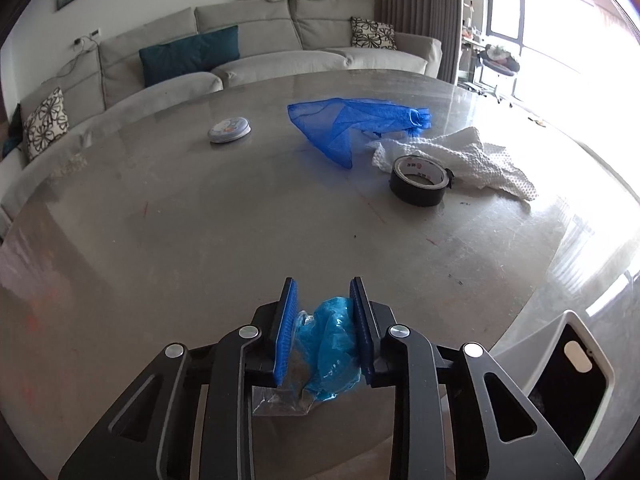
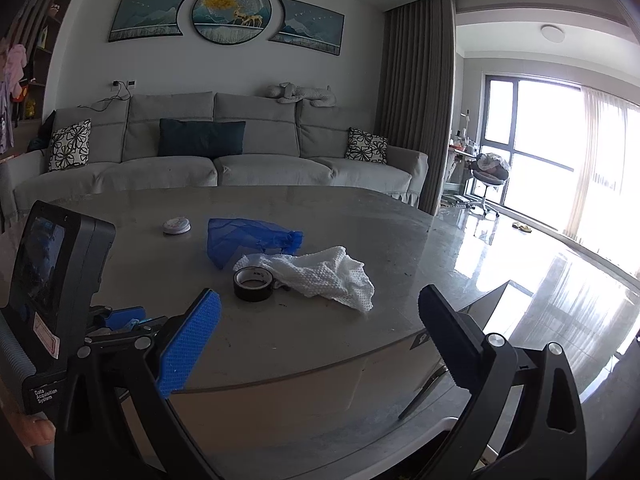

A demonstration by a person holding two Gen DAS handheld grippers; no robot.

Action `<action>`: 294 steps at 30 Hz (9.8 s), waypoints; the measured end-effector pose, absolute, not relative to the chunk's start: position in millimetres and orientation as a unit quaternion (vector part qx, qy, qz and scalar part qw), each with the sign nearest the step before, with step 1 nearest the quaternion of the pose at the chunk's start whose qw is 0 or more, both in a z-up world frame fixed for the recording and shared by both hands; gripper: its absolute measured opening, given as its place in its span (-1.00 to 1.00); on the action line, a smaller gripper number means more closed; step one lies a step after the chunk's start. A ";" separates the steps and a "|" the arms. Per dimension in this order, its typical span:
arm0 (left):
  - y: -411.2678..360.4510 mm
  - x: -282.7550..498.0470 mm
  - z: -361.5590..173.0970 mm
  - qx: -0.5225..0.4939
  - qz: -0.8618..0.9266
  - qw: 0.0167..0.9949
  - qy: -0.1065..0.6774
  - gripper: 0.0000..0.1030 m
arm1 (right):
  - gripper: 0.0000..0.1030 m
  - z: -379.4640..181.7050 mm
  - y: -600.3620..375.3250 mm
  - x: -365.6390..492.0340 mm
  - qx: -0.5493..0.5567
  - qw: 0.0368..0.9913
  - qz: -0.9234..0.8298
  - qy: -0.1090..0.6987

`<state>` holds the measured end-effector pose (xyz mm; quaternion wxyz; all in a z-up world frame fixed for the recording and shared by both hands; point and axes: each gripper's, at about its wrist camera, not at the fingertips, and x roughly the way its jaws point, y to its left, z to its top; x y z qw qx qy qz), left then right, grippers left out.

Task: Collect trash
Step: 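Grasp the zip bag with blue glove with the left tool while the right tool moves to the table, then grasp the black tape roll with the right tool, then carry the zip bag and tape roll with both tools over the white bin, then open the left tool to drop the zip bag into the bin, then open the right tool to drop the tape roll into the bin, then move both tools back over the table toward the bear-print case and mesh bag, then grasp the round bear-print case with the left tool and lift it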

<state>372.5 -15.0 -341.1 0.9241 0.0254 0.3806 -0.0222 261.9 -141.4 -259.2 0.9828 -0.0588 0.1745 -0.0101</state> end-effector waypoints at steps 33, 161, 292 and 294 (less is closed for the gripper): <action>32.3 411.2 -294.9 0.085 0.003 0.938 0.336 -0.73 | 0.87 -310.1 -87.6 399.8 -0.016 0.952 0.050 0.302; -264.3 297.6 -406.7 0.243 -0.218 0.843 0.427 0.93 | -0.01 -411.2 -354.2 214.3 0.048 0.885 -0.121 0.447; 100.3 621.2 -329.0 0.032 -0.058 0.905 0.421 -0.22 | 0.92 -254.7 -33.0 515.9 -0.097 0.955 0.057 0.273; 101.3 613.1 -327.8 0.030 -0.059 0.905 0.419 -0.31 | 0.92 -254.9 -34.7 514.8 -0.096 0.955 0.059 0.275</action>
